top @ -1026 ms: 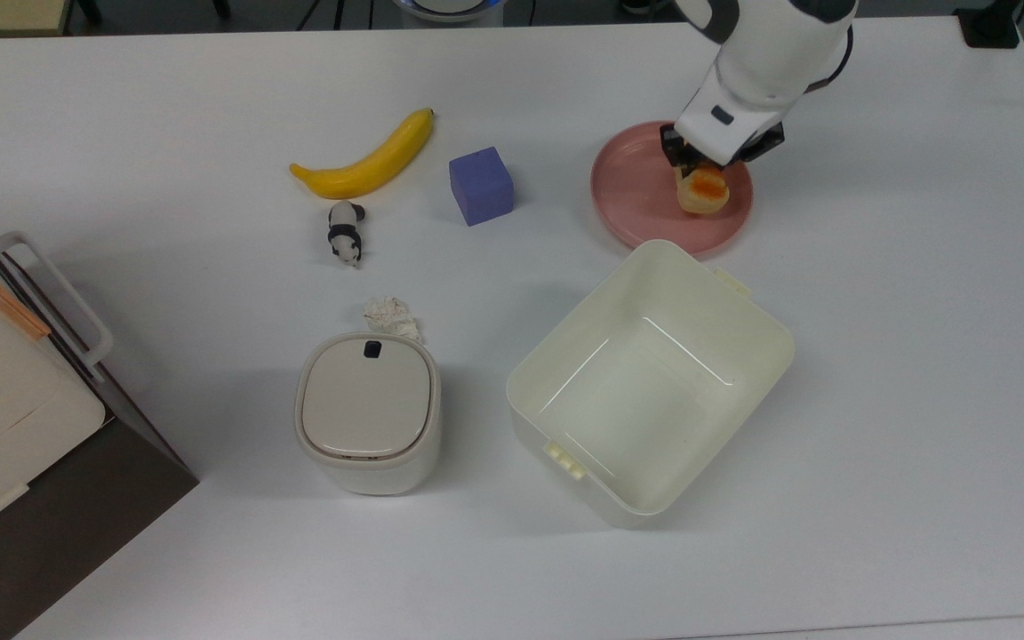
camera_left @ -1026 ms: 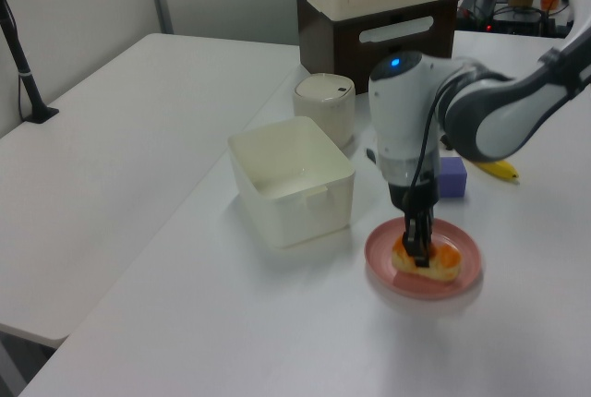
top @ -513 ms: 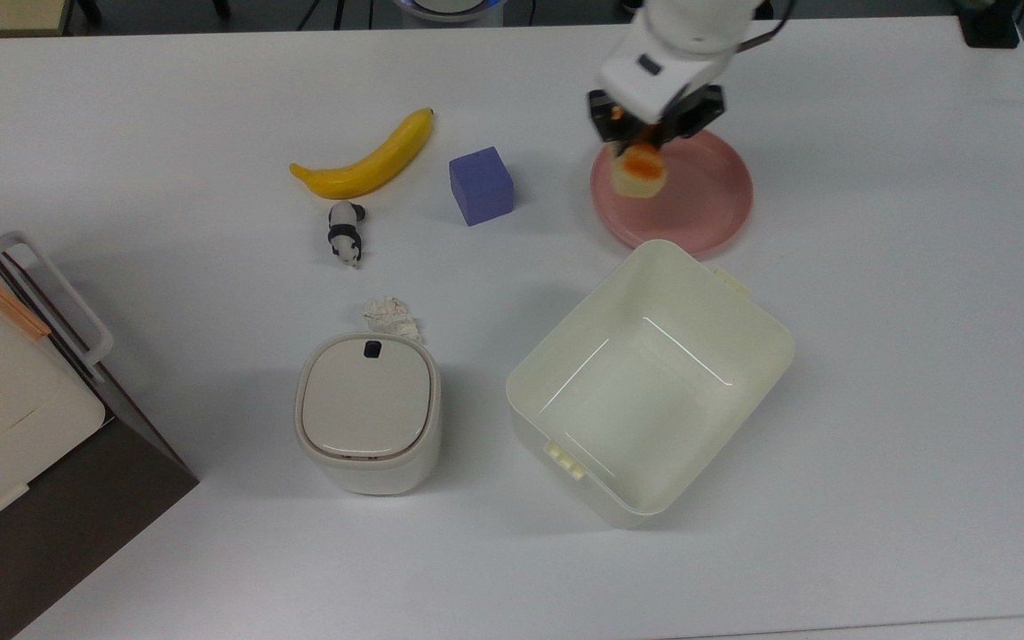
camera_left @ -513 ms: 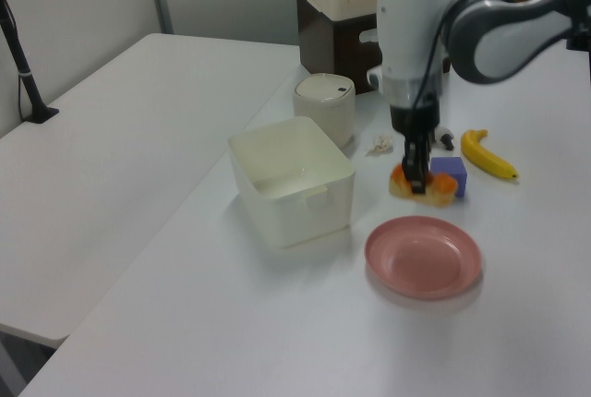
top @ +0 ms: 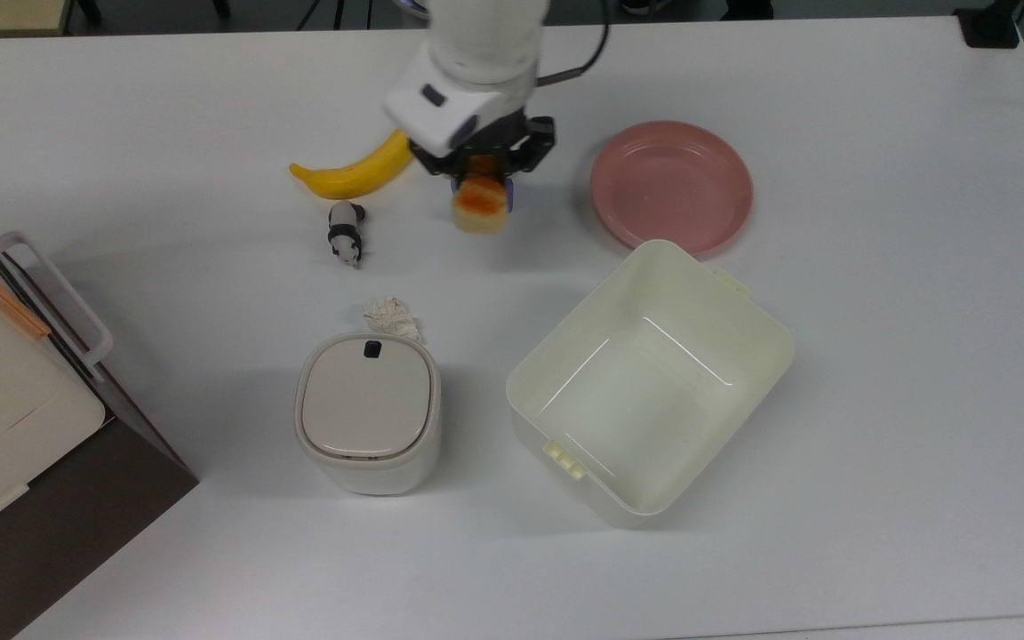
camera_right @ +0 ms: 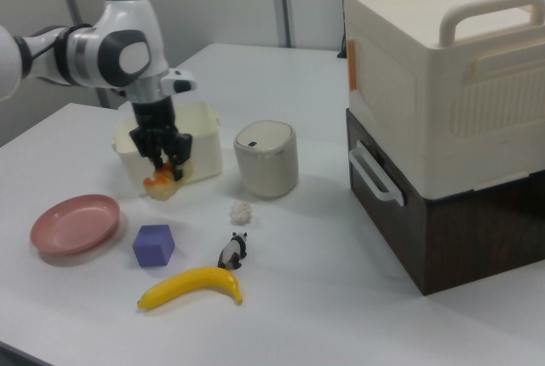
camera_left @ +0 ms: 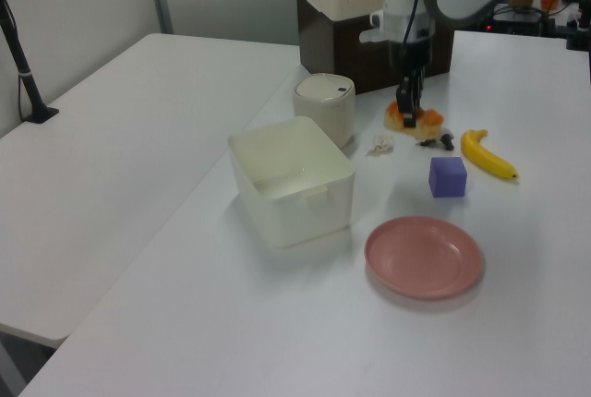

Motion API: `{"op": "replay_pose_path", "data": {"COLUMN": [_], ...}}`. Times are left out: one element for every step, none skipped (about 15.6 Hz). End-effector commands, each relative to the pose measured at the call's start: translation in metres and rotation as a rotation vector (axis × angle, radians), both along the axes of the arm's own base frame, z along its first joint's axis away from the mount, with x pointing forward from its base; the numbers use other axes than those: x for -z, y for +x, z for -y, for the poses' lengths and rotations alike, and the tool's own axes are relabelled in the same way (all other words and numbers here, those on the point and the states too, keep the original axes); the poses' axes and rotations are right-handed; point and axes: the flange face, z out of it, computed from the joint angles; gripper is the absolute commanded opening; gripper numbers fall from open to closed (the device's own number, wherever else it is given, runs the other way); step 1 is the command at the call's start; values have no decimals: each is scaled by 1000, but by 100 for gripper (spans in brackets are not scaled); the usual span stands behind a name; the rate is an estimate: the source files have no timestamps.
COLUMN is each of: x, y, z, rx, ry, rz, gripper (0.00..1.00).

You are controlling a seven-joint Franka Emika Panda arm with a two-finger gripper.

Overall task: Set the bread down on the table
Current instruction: 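Lift the bread off the plate and carry it toward the purple cube, then lower the bread onto the table beside the canister and release it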

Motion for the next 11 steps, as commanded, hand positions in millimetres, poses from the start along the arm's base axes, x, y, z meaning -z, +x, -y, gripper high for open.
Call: {"op": "replay_pose_path", "data": {"x": [-7, -5, -2, -7, -7, -8, -14, -20, -28, -43, -57], "y": [10, 12, 13, 16, 17, 17, 19, 19, 18, 14, 8], "z": [9, 13, 17, 18, 20, 25, 26, 27, 28, 28, 28], "rx": [-1, 6, 13, 19, 26, 33, 38, 44, 51, 60, 85], "ry": [-1, -1, -1, 1, 1, 1, 2, 2, 2, 2, 0], "rz": [18, 15, 12, 23, 23, 25, 37, 42, 53, 73, 80], "gripper": [81, 92, 97, 98, 100, 100, 100, 100, 100, 100, 100]}}
